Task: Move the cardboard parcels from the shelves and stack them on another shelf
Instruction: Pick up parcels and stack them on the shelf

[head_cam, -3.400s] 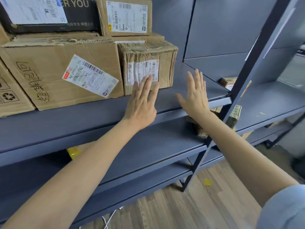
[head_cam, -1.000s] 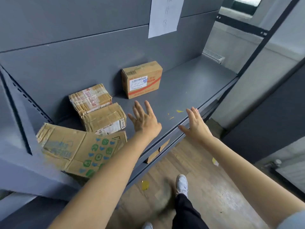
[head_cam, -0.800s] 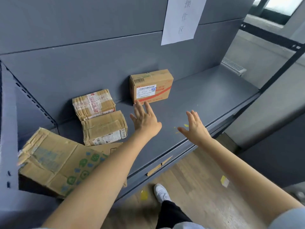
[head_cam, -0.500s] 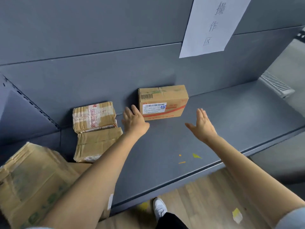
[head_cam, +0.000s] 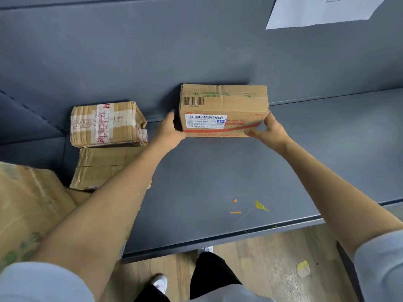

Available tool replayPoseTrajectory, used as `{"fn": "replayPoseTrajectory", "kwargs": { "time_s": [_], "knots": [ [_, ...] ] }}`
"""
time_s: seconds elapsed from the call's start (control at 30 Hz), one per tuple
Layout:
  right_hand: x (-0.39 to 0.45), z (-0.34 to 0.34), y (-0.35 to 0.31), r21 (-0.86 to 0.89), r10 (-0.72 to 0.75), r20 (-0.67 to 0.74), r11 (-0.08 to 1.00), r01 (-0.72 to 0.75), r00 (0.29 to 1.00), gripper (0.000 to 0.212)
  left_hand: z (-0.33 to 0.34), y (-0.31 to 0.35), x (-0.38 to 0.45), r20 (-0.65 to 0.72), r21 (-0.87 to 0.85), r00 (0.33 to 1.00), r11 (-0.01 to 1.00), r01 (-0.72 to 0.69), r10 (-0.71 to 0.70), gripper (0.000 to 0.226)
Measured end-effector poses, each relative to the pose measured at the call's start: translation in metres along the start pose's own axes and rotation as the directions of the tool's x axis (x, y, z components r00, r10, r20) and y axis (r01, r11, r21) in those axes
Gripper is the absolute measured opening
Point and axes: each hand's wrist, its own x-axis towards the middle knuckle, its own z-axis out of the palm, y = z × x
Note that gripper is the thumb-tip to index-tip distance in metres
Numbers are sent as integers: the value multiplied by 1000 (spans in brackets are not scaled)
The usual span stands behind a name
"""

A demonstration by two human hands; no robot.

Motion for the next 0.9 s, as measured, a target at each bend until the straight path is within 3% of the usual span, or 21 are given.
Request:
{"fn": "replayPoseTrajectory", "kwargs": {
  "time_s": [0.1,0.2,0.33,0.47,0.57,0.67,0.77,0.8,0.9],
  "knots": [
    [-1,9,1,75,-41,26,996,39,999,44,4,-2,-5,50,-58,999,998,8,-5,59],
    [-12,10,1,108,-43,-24,993,45,999,28,1,-6,-15,25,-121,1000,993,0,4,60],
    [-41,10,-1,186,-48,-130,980,72,990,30,-11,-7,-36,18,-194,996,978,-84,89,57],
    [-85,27,-16,350,-78,-191,926,142,979,65,-25,-7,-68,-13,-365,987,918,-152,158,61],
    [-115,43,-24,601,-22,-203,787,142,979,65,-34,-15,-89,-28,-426,982,886,-181,187,65],
    [-150,65,-26,676,-16,-214,720,159,977,46,-43,-35,-117,26,-449,976,874,-184,218,68],
    [-184,82,-24,694,-40,-166,705,145,985,71,-50,-57,-144,76,-467,972,869,-164,224,71],
    [-195,88,-22,696,-78,-155,699,165,985,66,-51,-63,-154,76,-473,973,867,-156,217,73],
    [-225,98,-7,723,-66,-127,676,138,990,25,-50,-78,-184,68,-497,979,857,-134,193,80]
  ]
}}
